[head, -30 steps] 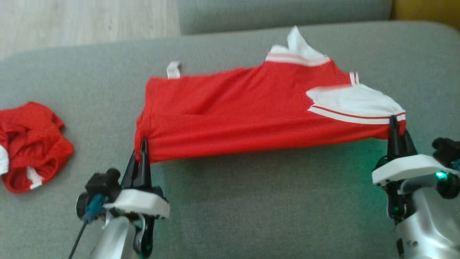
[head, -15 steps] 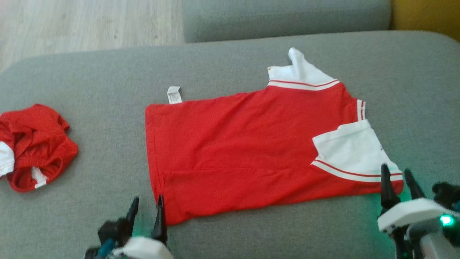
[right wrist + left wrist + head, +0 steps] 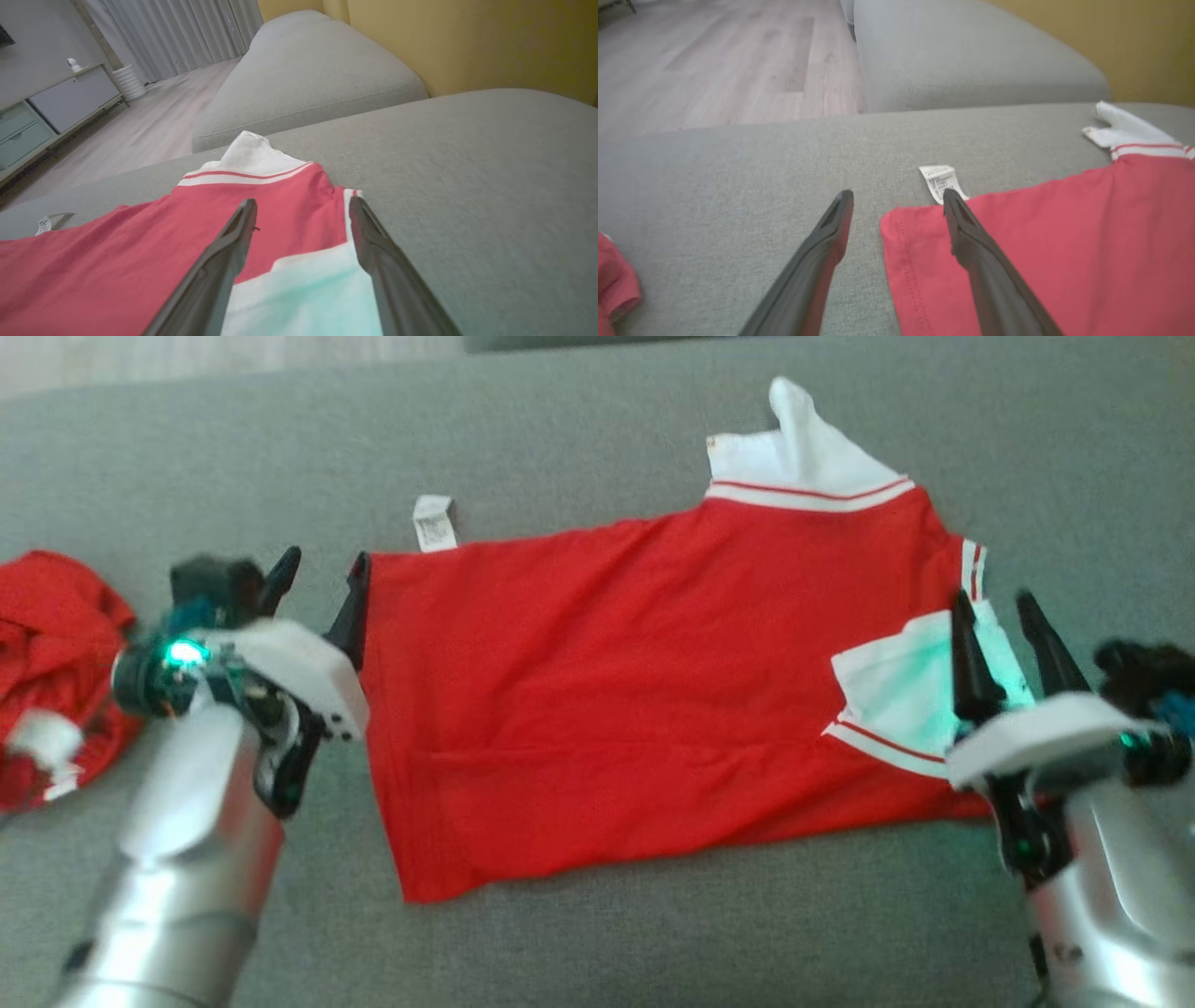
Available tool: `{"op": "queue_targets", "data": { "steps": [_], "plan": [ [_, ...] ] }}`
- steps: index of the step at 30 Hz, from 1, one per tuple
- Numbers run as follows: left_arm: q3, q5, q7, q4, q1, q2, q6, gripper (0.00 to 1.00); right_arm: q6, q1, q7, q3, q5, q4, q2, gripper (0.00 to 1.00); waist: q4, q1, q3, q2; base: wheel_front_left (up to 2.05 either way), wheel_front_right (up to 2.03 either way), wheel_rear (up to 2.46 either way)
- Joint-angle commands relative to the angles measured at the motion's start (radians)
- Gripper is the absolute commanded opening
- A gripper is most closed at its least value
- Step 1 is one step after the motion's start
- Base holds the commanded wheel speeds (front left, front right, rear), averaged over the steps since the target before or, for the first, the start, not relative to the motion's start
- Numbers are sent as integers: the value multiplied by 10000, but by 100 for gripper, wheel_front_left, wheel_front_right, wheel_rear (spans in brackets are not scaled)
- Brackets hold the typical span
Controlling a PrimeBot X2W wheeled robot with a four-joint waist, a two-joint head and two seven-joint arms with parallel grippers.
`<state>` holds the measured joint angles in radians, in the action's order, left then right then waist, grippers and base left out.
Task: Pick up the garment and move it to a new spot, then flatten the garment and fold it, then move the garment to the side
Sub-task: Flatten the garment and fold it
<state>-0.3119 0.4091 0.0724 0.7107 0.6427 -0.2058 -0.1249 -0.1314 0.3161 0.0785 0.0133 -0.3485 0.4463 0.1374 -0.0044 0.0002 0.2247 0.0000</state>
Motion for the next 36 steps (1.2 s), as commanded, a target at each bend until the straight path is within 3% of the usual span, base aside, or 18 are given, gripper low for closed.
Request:
{"op": "queue_targets", "data": {
  "steps": [1,8,21,24,25,36],
  "plan": [
    [-61,331,351,-215,527,-529,-49,100,7,478,-6,410,92,-356,180,100,-198,-2,394,0,0,0,0],
    [-1138,1740,1163,-175,1310,-1332,-55,100,7,1295,50,971,-76,-186,330,100,-417,-2,923,0,0,0,0],
    [-2332,2506,472,699,1854,-1846,-56,100,7,2237,44,1580,-309,145,819,100,-559,-2,1579,0,0,0,0],
    [-2494,2613,300,937,2006,-1788,-57,20,7,2722,-310,1845,-322,202,1116,100,-492,-2,1674,0,0,0,0],
    [-2529,2659,217,1001,2057,-1751,-57,0,7,2898,-443,1877,-362,245,1212,100,-446,-2,1698,0,0,0,0],
    [-3621,2714,-969,860,2625,-905,-57,0,7,5587,-3166,2281,-266,1875,2271,100,1011,-2,1984,0,0,0,0]
  ]
}}
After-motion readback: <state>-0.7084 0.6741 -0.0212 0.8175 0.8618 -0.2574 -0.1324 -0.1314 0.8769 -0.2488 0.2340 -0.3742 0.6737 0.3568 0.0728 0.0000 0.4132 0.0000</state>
